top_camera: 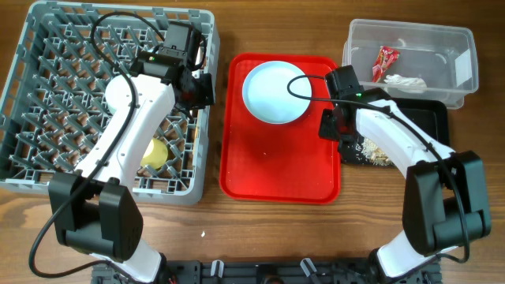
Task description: Sort waste into correct bins and load items into the dishwasher rack
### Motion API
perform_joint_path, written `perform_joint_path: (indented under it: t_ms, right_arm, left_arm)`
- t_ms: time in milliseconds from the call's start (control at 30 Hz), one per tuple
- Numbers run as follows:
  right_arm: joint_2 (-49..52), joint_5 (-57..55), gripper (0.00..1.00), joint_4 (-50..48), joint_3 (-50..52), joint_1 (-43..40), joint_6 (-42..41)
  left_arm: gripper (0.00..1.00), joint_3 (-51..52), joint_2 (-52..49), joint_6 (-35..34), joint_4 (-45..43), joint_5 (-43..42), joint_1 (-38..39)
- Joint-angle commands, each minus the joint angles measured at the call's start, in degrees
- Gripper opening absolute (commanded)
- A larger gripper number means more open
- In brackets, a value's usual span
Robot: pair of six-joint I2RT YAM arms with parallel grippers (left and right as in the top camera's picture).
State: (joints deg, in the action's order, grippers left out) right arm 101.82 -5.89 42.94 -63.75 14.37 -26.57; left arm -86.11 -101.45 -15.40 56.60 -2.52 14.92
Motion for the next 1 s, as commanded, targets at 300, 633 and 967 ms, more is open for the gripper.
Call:
perform_joint_path:
  t_ms: [300, 633, 967]
  right_arm:
    - [0.94, -6.36, 0.04, 0.83, -0.33, -1.07, -4.94]
    - [0.81, 2.6, 0.07, 0.44, -0.92, -1.05, 4.46]
    - [-8.41, 7.37, 0.41, 4.59, -7.26, -1.4, 6.91]
  left_arm:
    - [0.04, -0.04, 1.07, -0.52, 0.04, -0.68, -0.2]
    - [0.06, -0.04, 1.07, -0.55, 0.02, -0.68, -0.2]
    - [0.38, -0.04, 1.07, -0.52, -0.24, -1.11, 0.0]
